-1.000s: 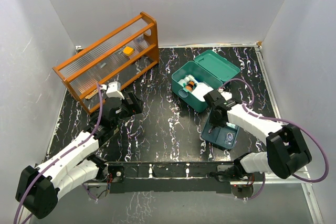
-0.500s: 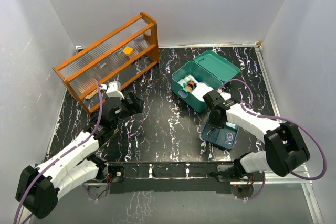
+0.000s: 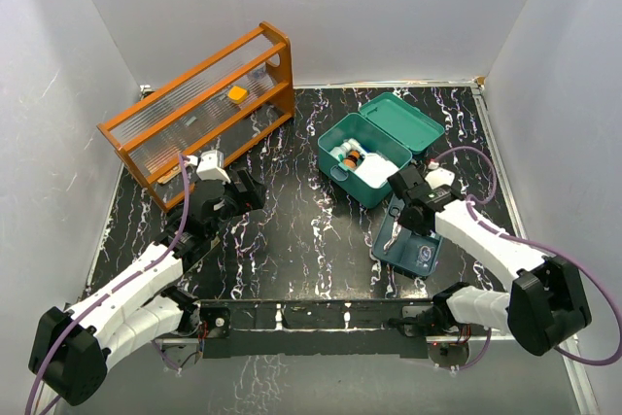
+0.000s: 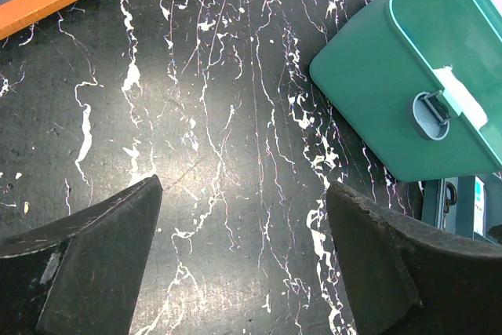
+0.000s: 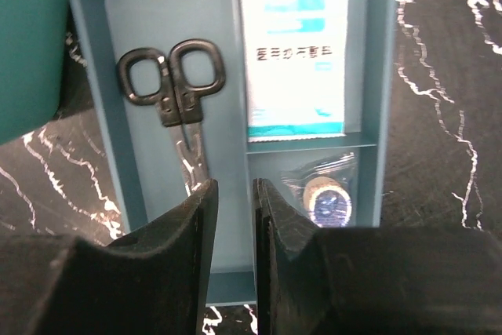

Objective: Organize the medicine kit

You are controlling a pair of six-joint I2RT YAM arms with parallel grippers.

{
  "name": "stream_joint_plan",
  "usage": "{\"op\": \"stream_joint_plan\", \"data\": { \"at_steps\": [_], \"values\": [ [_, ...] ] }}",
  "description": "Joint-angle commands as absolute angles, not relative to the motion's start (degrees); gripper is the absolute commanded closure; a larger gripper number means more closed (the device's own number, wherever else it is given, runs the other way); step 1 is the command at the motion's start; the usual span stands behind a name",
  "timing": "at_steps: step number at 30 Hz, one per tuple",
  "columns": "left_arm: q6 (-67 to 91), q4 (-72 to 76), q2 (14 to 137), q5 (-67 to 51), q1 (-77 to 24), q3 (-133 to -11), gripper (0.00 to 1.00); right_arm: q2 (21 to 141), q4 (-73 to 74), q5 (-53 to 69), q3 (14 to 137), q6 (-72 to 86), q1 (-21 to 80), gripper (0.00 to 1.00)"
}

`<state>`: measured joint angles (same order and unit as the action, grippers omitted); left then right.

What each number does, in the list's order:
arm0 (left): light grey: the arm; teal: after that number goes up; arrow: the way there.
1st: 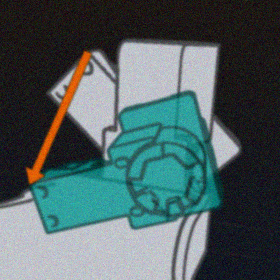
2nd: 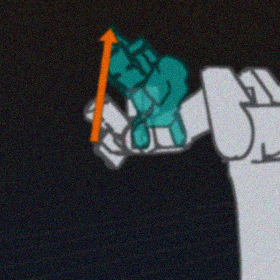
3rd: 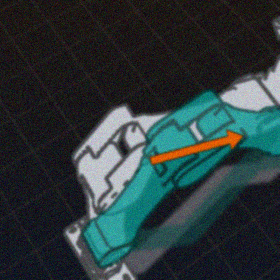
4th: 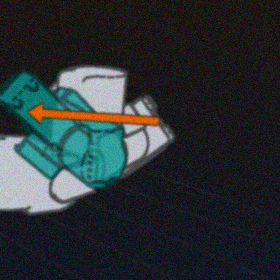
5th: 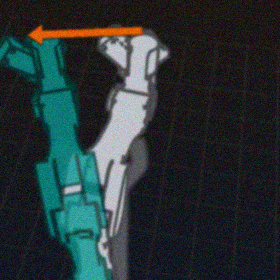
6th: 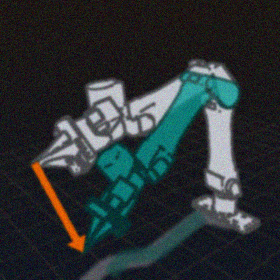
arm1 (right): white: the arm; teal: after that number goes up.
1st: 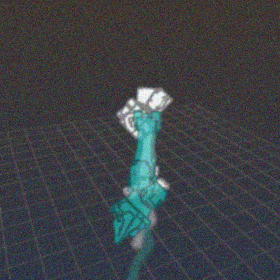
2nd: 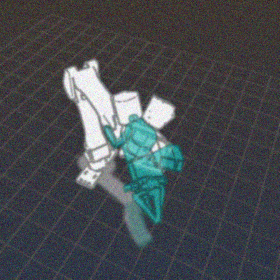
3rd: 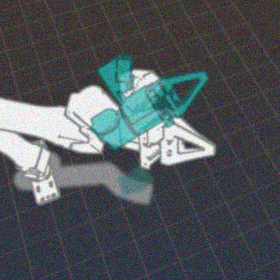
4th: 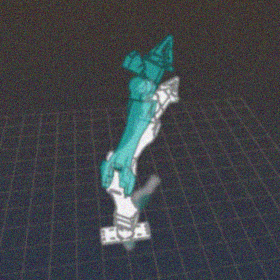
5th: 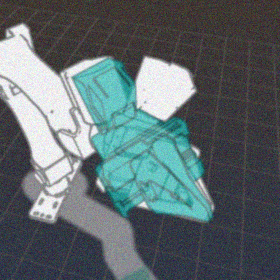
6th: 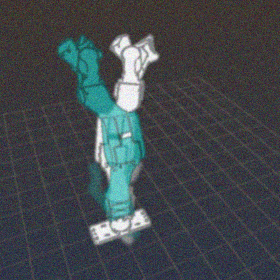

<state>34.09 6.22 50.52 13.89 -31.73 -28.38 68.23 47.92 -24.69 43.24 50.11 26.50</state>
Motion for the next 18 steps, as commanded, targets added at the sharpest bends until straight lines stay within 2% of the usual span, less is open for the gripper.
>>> {"op": "stream_joint_plan", "data": {
  "at_steps": [1,18],
  "values": [
    [34.11,7.06,49.49,13.81,-31.78,-29.09,0.15,66.62,50.89,-29.98,43.16,56.59,24.96,0.79],
    [34.06,6.36,49.72,13.75,-31.76,-29.59,0.15,70.69,39.38,-19.19,37.14,53.53,24.04,0.81]
  ]
}}
